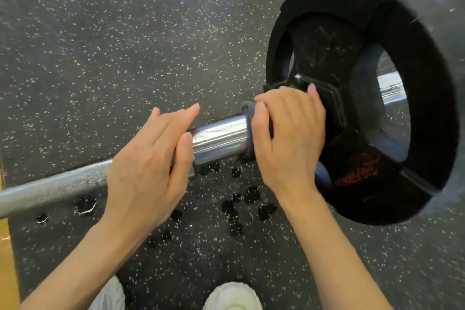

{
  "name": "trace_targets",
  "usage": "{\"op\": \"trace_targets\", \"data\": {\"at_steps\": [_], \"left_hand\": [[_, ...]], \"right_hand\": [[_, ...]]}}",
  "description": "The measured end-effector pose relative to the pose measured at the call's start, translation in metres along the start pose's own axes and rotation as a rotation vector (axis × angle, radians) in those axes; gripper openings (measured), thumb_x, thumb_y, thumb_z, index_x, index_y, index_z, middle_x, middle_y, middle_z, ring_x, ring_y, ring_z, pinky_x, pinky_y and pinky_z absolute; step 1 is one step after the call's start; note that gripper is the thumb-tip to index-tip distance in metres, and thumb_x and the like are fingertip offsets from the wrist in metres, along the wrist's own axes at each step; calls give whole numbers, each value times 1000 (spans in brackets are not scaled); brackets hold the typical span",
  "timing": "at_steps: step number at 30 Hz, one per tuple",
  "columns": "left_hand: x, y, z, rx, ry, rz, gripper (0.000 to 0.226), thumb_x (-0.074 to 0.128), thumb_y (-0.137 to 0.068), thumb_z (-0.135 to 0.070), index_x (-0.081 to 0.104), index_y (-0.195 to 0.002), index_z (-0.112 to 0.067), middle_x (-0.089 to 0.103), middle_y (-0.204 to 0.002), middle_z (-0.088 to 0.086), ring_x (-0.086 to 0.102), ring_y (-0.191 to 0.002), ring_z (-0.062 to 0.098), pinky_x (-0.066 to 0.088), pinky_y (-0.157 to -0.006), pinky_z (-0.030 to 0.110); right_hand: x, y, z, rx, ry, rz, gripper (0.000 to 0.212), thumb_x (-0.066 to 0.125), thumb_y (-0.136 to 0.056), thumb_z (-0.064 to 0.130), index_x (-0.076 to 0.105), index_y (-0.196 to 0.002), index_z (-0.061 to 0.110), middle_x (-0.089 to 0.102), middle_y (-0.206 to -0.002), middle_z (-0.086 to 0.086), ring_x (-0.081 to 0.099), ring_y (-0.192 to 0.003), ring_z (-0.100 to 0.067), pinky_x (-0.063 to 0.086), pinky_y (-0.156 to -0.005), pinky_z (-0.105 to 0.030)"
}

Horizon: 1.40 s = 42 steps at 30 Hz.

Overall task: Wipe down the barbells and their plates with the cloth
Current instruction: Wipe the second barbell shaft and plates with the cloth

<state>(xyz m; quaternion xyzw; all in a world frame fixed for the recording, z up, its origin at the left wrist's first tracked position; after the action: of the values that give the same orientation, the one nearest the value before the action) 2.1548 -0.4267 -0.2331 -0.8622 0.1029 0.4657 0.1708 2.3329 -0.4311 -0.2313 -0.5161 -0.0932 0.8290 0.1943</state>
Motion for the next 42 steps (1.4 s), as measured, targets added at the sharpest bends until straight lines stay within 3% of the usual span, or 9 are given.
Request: {"op": "trace_targets", "data": {"at_steps": [3,9,14,18,23,28,32,36,42], "left_hand": [[1,-2,2,0,-3,-1,45,28,-107,-20,56,-139,-4,67,-119,7,57,-105,15,25,-121,23],[2,-3,3,-9,-30,-6,44,29,-107,-19,56,-139,-5,68,-119,6,62,-101,16,24,-121,20],[3,-2,3,-2,-38,4,46,26,-108,-20,52,-142,-2,66,-124,9,58,-108,18,20,-121,19],[2,2,0,27,-59,4,49,23,-110,-23,49,-144,0,65,-127,12,60,-111,23,21,-124,27],[5,15,-5,61,-44,25,49,22,-110,-23,46,-146,1,61,-131,14,58,-119,25,23,-124,35],[4,32,-18,121,-23,77,47,29,-108,-18,41,-149,2,55,-141,14,50,-132,25,18,-126,37],[-1,45,-25,143,-22,108,47,33,-106,-20,43,-150,-4,51,-148,5,47,-137,19,16,-126,35],[-1,50,-23,85,11,54,44,36,-106,-23,52,-144,-8,52,-144,-2,53,-131,15,22,-124,29],[6,67,-31,172,-26,41,46,30,-108,-21,48,-145,-2,55,-145,8,53,-133,21,27,-123,36]], "right_hand": [[-7,-25,8,-34,57,-16,35,48,-101,25,49,-66,21,49,-67,8,43,-70,-14,38,-95,-36],[0,50,-3,1,-92,-43,39,37,-106,23,49,-139,7,48,-148,-11,30,-148,-27,11,-126,-46],[14,-40,24,5,285,447,42,33,-104,25,53,-68,16,46,-66,0,50,-79,-25,35,-91,-40],[18,-32,25,-41,271,558,43,24,-104,21,43,-66,21,52,-70,1,43,-68,-17,35,-86,-39],[-9,42,16,4,22,132,37,34,-104,22,62,-127,13,60,-131,-2,44,-133,-21,20,-121,-44],[19,-7,28,-16,303,586,43,9,-91,27,47,-73,18,40,-65,4,37,-82,-21,27,-82,-37],[-3,26,25,37,203,429,44,20,-103,27,60,-84,23,59,-83,6,56,-97,-23,33,-107,-42],[-25,77,29,-129,13,337,45,30,-106,29,58,-140,19,57,-141,7,43,-136,-18,15,-123,-40],[13,56,58,-244,266,653,54,5,-97,36,57,-90,25,61,-89,8,50,-84,-19,28,-78,-35]]}}
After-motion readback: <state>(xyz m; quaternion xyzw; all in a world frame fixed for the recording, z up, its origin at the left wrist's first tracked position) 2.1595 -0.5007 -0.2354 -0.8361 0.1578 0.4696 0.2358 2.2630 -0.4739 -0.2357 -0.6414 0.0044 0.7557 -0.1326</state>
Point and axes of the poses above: each hand's wrist, its own y-axis away from the middle knuckle, its own x-axis out of the palm, z = x × y, the point moved 9 cm from there along -y, towards the middle knuckle
